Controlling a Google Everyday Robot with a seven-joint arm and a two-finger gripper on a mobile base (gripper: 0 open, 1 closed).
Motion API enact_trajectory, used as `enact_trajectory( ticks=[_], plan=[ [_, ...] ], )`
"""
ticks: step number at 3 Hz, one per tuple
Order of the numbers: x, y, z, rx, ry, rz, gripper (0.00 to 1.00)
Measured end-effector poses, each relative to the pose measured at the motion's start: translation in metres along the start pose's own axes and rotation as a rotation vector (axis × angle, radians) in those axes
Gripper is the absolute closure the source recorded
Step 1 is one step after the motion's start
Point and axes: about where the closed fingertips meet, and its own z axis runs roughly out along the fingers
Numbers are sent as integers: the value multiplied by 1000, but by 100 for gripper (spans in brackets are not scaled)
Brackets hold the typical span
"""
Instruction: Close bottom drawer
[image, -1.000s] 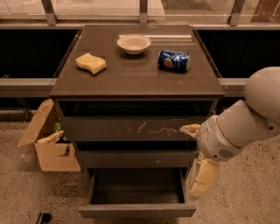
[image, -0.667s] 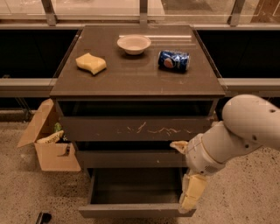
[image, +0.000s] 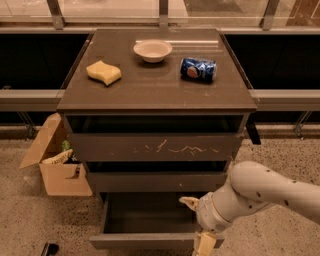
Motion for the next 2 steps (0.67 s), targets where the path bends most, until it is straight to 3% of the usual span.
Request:
enact_trajectory(
  ticks=[1, 2],
  plan=[
    [32, 6, 72, -67, -80, 48, 0],
    [34, 5, 74, -65, -71, 43, 0]
  ],
)
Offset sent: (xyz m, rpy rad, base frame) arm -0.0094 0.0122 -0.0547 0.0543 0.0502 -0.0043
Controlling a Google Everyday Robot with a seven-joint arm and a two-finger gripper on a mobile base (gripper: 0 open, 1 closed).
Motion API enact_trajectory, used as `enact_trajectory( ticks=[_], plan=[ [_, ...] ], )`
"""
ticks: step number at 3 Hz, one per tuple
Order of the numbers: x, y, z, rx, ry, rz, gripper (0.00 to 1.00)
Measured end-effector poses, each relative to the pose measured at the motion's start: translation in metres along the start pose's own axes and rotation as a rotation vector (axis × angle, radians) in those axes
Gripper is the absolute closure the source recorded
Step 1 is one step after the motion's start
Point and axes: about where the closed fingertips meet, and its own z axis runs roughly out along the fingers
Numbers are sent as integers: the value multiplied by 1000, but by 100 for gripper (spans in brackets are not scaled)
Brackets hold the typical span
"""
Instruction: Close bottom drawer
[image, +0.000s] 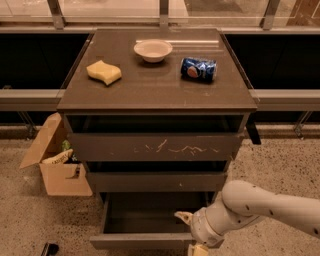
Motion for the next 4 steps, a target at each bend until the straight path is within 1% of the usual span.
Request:
enact_trajectory(
  ticks=[1, 2, 3, 4],
  plan=[
    [15, -14, 17, 14, 62, -34, 0],
    [39, -35, 45, 3, 94, -92, 0],
    [68, -49, 77, -31, 72, -110, 0],
    [100, -58, 115, -71, 22, -95, 15]
  ],
)
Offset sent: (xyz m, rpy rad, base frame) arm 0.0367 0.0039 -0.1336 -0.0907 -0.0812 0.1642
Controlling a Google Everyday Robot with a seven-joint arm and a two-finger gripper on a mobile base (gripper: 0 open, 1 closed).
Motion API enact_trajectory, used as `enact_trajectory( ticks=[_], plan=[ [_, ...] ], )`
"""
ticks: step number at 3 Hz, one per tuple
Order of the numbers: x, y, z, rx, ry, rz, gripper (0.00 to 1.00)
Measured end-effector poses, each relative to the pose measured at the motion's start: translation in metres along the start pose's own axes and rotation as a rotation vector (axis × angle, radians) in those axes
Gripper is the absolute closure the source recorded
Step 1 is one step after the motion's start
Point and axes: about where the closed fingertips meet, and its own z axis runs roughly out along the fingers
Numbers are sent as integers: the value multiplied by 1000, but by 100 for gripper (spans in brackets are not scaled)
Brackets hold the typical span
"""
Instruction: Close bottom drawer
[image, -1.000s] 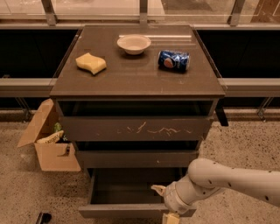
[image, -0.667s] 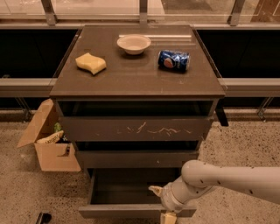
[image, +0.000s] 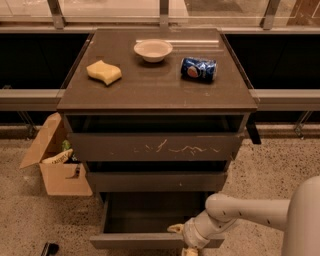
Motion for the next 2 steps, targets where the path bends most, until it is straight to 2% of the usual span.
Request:
enact_trajectory(
  ticks=[1, 2],
  plan=[
    [31, -6, 31, -21, -16, 42, 38],
    [58, -14, 55, -24, 13, 95, 62]
  ],
)
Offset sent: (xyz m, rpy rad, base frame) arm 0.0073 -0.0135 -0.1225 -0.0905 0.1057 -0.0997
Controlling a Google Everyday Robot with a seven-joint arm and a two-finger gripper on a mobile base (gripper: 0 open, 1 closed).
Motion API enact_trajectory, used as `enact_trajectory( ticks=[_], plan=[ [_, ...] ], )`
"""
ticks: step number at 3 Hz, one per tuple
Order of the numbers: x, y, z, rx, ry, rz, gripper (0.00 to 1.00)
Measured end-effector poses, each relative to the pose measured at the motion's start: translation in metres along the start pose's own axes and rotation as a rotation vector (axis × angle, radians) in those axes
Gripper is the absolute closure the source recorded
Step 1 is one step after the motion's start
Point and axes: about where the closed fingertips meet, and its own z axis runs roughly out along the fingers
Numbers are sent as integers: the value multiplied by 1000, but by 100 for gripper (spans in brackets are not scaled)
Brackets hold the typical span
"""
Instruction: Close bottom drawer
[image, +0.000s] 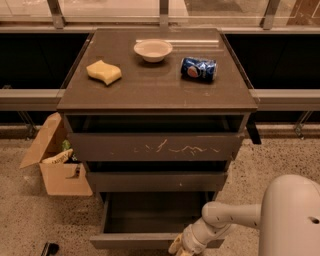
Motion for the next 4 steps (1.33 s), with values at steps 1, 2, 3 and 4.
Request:
enact_trajectory(
  ticks=[1, 2, 3, 4],
  plan=[
    [21, -16, 21, 18, 33, 52, 85],
    [37, -39, 32, 71, 28, 95, 100],
    [45, -70, 29, 153, 4, 116, 74],
    [45, -70, 29, 153, 4, 116, 49]
  ],
)
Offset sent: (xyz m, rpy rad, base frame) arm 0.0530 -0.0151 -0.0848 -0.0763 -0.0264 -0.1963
